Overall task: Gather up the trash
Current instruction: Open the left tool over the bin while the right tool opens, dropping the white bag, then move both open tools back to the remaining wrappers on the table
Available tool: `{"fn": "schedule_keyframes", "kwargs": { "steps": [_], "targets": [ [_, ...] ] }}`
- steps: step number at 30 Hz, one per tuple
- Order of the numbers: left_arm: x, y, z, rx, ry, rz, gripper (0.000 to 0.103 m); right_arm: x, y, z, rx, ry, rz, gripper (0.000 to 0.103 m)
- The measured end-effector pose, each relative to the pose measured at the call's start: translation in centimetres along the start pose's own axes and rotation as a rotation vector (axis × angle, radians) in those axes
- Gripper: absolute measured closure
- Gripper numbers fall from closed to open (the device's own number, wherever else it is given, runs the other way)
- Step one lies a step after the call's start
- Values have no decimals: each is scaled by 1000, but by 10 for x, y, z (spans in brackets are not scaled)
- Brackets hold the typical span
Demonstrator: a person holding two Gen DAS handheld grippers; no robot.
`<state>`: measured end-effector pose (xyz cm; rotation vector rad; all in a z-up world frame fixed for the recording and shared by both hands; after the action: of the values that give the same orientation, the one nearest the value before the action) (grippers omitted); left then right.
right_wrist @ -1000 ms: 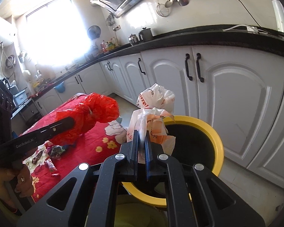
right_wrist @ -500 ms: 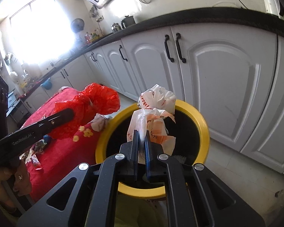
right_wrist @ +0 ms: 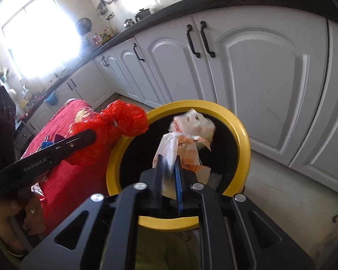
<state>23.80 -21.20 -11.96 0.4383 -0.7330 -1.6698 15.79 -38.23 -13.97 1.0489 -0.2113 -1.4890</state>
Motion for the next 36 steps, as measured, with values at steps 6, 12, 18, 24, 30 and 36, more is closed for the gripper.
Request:
{"fn": "schedule_keyframes", "kwargs": {
  "steps": [6, 12, 18, 24, 30, 36],
  "targets": [
    [-9, 1, 3, 6, 16, 33, 48, 3, 2, 4, 25, -15, -24, 63],
    [-20, 2, 13, 30, 35, 65, 12, 1, 3, 10, 55, -25, -16, 53],
    [-36, 1, 27, 41, 53, 111, 11, -7, 8, 16, 86, -35, 15, 44],
    [-50, 2, 47, 79, 74, 137, 11, -25, 12, 22, 121, -29, 75, 39],
    [-65, 2, 67, 120, 101, 158, 11, -44, 14, 26, 134, -8, 122, 37],
    [-80, 3, 85, 161, 122, 185, 11, -70, 15, 30, 149, 11, 190, 33]
  ]
}}
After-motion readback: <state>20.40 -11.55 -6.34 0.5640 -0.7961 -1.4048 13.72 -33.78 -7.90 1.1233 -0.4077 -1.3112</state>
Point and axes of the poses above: each gripper's, at about its wrist camera, not at the fingertips, and z roughly against the way its jaws point, x to its right, y to its top, the point moved 4 cm from there along -z, roughly the way its jaws point, and after that the axes turned 11 degrees about y, right-handed, at the moved point
